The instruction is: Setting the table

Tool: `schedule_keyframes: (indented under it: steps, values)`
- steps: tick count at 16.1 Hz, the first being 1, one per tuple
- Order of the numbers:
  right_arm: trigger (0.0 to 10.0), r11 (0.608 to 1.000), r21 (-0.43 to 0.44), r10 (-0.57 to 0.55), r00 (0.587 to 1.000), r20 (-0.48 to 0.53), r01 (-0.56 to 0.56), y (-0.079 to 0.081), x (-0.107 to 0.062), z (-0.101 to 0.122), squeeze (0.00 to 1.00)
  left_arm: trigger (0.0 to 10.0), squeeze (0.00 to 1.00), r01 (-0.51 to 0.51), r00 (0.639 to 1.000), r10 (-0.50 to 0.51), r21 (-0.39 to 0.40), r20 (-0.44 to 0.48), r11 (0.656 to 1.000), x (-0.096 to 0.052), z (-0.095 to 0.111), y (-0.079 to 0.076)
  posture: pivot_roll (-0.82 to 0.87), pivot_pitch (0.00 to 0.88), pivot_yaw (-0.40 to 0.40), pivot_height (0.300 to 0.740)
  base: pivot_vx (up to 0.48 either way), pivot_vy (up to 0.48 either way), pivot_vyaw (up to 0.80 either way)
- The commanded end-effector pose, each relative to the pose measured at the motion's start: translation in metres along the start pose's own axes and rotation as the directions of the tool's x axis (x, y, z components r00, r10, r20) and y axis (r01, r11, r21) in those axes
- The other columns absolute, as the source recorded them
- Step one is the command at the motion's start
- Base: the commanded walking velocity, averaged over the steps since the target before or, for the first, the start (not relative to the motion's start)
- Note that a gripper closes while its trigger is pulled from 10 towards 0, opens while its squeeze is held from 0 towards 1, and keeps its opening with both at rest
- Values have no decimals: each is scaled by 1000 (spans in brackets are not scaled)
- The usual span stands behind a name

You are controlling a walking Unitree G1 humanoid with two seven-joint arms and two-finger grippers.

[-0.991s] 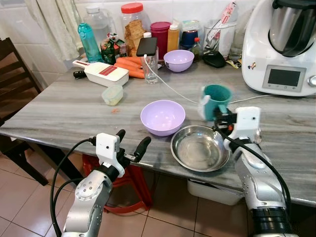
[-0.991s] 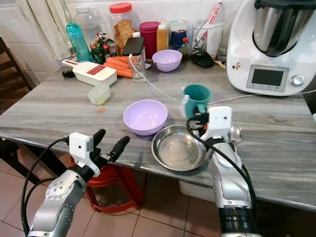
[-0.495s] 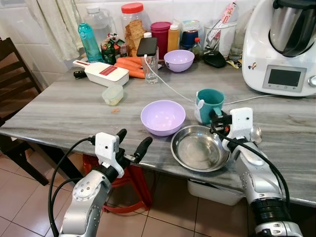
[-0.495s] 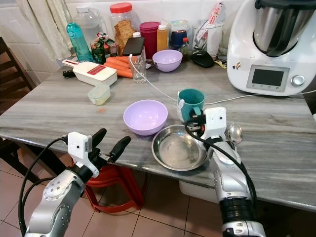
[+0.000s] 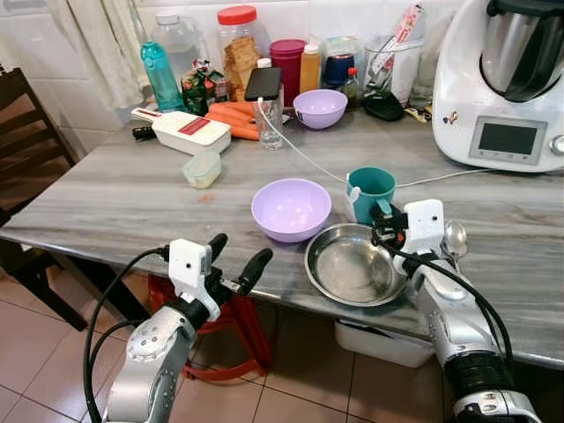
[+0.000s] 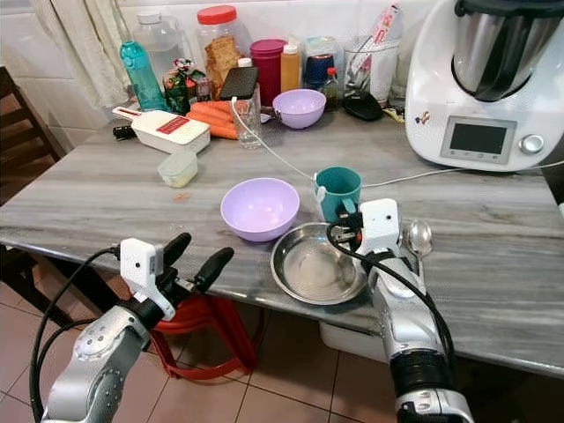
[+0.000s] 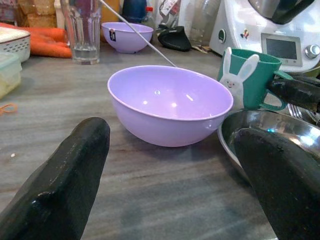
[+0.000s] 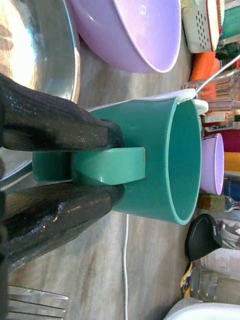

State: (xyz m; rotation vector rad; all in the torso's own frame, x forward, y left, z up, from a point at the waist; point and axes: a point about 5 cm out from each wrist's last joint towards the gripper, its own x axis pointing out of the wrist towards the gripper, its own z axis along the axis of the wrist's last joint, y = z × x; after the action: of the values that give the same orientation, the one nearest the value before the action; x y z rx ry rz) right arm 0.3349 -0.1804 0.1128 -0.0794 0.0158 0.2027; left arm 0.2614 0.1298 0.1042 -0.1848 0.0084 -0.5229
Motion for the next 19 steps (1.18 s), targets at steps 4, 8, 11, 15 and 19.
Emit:
schedule_keyframes:
  steps: [4,8,11,15,19]
  values:
    - [10000,998,-50,-24,999,26,25,-6,4,6,1000,10000,0,3,1000,-3,12,-4,1000,0,2,1,-55,0,105,740,0,0,0]
    - [10000,997,-58,-50,998,29,52,-11,2,4,1000,10000,0,2,1000,-1,13,-7,1000,1,2,1,-55,0,108,740,0,0,0]
    - [10000,995,-68,-74,997,34,76,-14,1,4,1000,10000,0,2,1000,-1,16,-10,1000,2,2,1,-57,0,111,740,0,0,0]
    - [10000,990,-83,-107,993,44,110,-21,0,6,1000,10000,0,-4,1000,4,20,-13,1000,3,2,2,-59,0,113,740,0,0,0]
    - [10000,989,-81,-121,991,58,125,-23,0,9,1000,10000,0,-4,1000,4,22,-18,1000,5,1,3,-64,0,117,740,0,0,0]
